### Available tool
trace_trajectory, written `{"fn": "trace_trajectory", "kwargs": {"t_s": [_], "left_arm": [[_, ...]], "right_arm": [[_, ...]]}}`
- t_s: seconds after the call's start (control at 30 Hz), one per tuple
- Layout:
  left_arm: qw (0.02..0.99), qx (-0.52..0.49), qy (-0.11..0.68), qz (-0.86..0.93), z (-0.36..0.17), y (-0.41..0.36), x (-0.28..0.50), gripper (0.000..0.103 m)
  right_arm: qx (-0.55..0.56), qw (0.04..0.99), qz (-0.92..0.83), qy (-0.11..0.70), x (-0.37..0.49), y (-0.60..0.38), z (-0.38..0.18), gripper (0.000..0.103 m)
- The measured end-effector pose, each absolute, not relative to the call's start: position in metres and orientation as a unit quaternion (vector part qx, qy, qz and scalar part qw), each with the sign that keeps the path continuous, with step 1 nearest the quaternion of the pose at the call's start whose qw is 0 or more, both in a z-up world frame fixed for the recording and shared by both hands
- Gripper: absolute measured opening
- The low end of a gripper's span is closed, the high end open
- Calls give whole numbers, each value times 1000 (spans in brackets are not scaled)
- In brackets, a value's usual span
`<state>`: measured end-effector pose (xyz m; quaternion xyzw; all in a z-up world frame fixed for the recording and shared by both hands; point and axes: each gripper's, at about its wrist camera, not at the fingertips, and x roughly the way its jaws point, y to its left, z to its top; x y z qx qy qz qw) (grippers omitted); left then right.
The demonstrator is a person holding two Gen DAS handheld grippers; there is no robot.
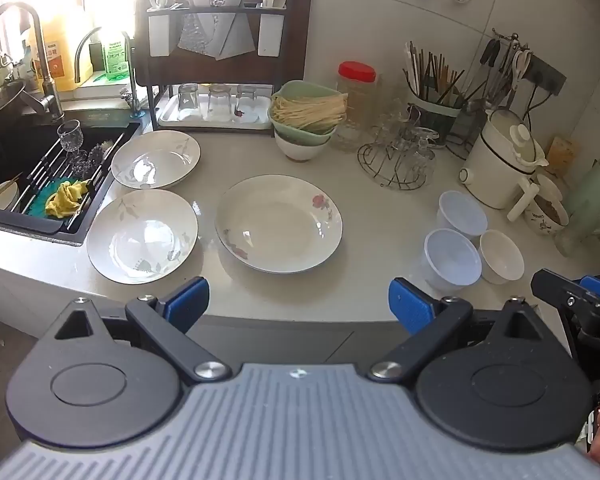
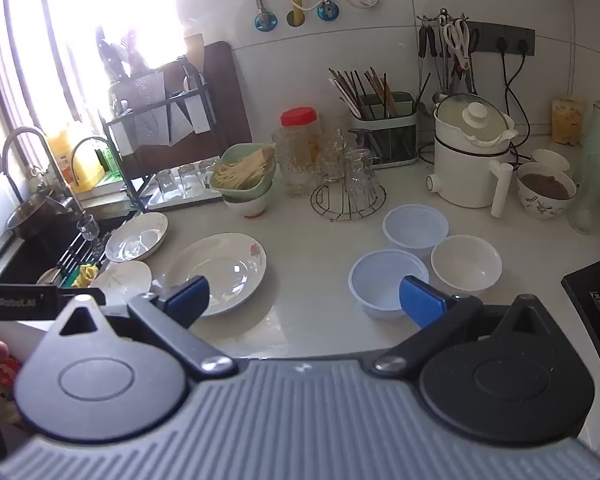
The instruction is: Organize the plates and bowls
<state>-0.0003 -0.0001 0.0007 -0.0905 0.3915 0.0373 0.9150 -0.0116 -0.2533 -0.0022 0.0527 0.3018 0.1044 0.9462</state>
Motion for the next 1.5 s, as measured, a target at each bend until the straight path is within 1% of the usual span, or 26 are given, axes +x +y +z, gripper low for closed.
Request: {"fn": "trace_trajectory", "kwargs": {"t_s": [0.27,0.33,0.67,1.5], "left_arm": [[916,-93,386,50,-2,11,-17,98],[910,-95,399,57,1,8,-5,98],[905,-97,410,52,-3,12,2,98],[907,-91,408,52,-3,26,13,98]], "right_arm": [[52,947,109,298,-13,-255,-6,103],[47,948,108,296,-15,-254,-3,103],[59,944,101,309,-12,-252,-5,103],[48,944,95,312,-4,-239,-3,103]]}}
